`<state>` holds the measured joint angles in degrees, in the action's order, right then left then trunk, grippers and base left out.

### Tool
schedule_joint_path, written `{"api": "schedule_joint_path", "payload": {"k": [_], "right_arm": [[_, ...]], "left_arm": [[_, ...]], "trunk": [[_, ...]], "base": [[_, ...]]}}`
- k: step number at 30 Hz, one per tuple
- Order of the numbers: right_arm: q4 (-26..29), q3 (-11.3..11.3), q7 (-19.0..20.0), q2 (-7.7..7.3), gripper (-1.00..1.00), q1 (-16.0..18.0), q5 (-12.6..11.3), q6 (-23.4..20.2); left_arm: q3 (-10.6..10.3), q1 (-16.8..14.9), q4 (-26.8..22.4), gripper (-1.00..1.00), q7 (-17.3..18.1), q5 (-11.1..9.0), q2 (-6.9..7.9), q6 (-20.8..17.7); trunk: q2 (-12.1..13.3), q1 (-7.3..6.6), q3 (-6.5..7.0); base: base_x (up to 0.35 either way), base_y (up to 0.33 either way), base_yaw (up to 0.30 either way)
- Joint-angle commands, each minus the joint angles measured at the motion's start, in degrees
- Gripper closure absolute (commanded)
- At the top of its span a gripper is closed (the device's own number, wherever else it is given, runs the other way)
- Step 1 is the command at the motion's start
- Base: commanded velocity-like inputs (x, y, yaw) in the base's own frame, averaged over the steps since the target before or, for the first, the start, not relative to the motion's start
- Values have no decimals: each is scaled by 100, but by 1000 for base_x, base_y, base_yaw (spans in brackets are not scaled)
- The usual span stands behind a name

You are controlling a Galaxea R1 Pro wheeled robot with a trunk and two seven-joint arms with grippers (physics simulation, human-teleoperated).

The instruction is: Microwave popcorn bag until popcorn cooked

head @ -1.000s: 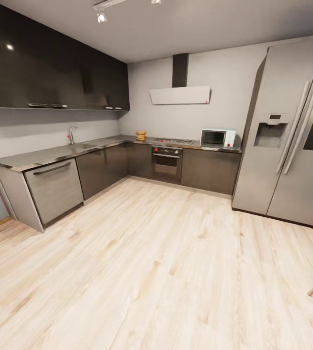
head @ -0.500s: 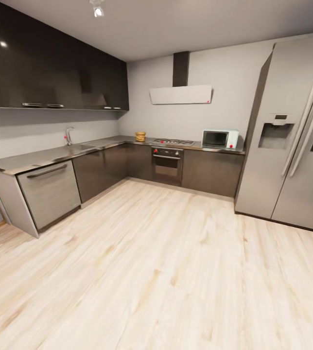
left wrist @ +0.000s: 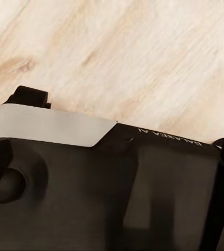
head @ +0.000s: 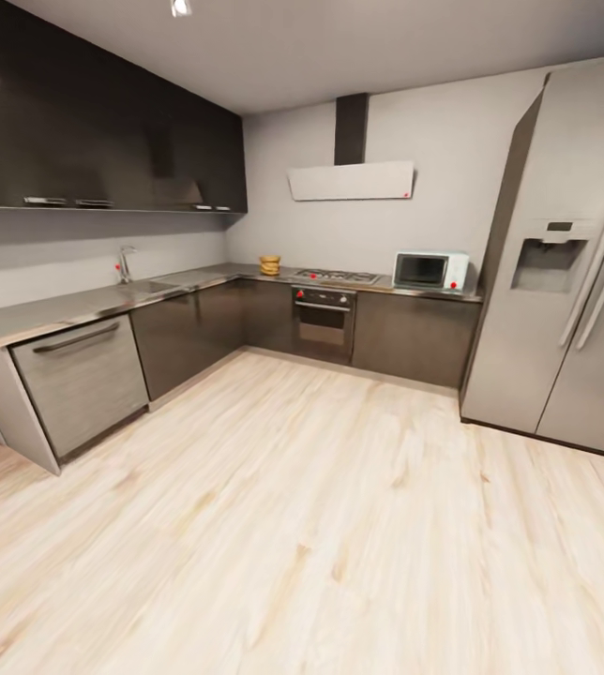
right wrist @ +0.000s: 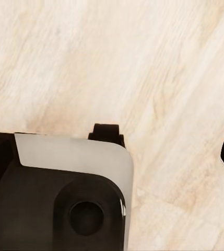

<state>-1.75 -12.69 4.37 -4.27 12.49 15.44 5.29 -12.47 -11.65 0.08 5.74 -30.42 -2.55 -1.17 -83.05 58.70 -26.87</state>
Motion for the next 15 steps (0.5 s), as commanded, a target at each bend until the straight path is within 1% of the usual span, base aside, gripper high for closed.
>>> {"api": "schedule_joint_path", "payload": {"k": [1, 9, 15], "right_arm": [[-19, -49, 11, -5, -100, 8, 47, 34], [-17, -49, 29, -20, -100, 8, 47, 34], [-18, -49, 40, -1, -100, 8, 47, 18]], "left_arm": [[-45, -4, -2, -100, 15, -60, 0, -13], [-45, -4, 1, -100, 12, -60, -6, -15], [-45, -4, 1, -100, 10, -60, -8, -14]], "trunk": [[-3, 3, -6], [-3, 3, -6], [-3, 3, -6]], "base": [[328, 0, 0], [328, 0, 0], [328, 0, 0]]}}
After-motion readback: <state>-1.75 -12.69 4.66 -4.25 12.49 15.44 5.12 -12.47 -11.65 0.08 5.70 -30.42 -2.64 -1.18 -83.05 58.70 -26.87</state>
